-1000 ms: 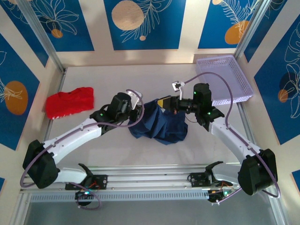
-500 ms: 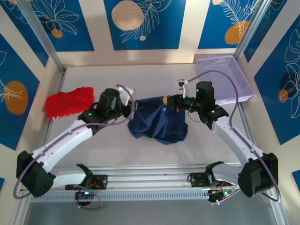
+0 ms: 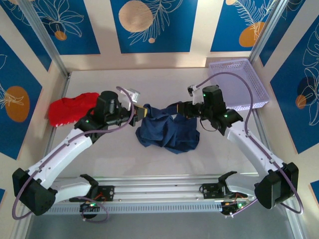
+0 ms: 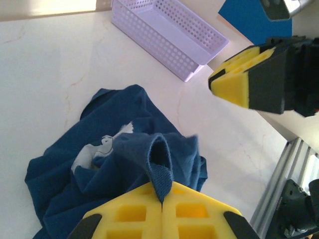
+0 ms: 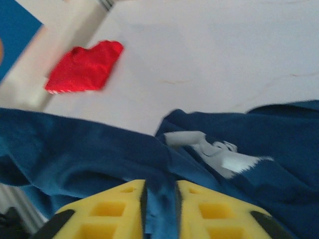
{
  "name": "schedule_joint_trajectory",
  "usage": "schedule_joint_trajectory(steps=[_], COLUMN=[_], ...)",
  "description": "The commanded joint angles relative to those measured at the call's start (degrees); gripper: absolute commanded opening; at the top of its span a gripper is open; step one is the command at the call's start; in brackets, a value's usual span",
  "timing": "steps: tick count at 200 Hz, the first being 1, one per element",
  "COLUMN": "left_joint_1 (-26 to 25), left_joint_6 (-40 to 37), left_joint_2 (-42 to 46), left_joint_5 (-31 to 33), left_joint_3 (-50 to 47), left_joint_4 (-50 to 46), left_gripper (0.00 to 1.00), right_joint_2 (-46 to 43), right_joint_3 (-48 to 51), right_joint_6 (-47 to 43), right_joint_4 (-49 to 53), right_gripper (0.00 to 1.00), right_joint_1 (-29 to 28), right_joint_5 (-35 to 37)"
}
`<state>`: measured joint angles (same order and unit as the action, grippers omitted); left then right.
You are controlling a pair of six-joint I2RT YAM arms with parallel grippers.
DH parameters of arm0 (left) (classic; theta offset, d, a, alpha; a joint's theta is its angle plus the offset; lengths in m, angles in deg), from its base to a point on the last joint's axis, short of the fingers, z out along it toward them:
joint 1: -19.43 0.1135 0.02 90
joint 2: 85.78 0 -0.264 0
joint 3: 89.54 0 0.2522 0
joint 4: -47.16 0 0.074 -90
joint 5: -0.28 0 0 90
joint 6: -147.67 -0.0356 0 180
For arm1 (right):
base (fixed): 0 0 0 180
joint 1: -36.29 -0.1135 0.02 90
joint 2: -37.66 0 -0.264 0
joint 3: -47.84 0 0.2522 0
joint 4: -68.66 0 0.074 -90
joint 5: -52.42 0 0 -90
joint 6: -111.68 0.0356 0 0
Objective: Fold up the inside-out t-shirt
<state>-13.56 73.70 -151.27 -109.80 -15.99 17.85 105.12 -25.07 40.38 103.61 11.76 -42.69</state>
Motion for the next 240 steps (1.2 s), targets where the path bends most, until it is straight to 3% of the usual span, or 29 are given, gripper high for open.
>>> schedule_joint_trajectory(steps=[1, 37, 46, 55, 103, 152, 240], left_joint_1=[0.65, 0.65, 0.65, 0.65, 0.65, 0.65, 0.65], left_joint_6=[0.81, 1.06, 1.07, 1.06, 1.03, 0.78, 0.59], left_joint_2=[-1.02, -1.65, -1.77, -1.92, -2.26, -2.01, -1.83], left_joint_5=[-2.67, -2.81, -2.89, -3.03, -3.9, -4.0, -3.5], left_joint_3=[2.5, 2.7, 2.79, 2.94, 3.05, 2.61, 2.57], left_joint_4=[-0.86, -0.56, -0.45, -0.46, -0.28, -0.35, -0.39], left_gripper=[0.0, 0.0, 0.0, 0.0, 0.0, 0.0, 0.0], right_joint_2=[-0.88, -2.25, -1.53, -0.58, 7.09, 10.37, 8.65], right_joint_3=[-1.37, 1.14, 0.94, 0.52, -4.55, -7.11, -7.37], right_joint_6=[-5.32, -10.77, -12.01, -13.36, -16.72, -14.45, -9.14], right_joint_4=[3.77, -2.04, -3.01, -3.48, -3.35, -0.88, 3.78], right_gripper=[0.31, 0.48, 0.61, 0.67, 0.75, 0.62, 0.35], right_joint_1=[-3.05, -10.24, -12.89, -14.9, -20.65, -20.65, -13.85], right_joint_5=[6.68, 2.05, 3.63, 5.39, 16.35, 28.78, 27.88])
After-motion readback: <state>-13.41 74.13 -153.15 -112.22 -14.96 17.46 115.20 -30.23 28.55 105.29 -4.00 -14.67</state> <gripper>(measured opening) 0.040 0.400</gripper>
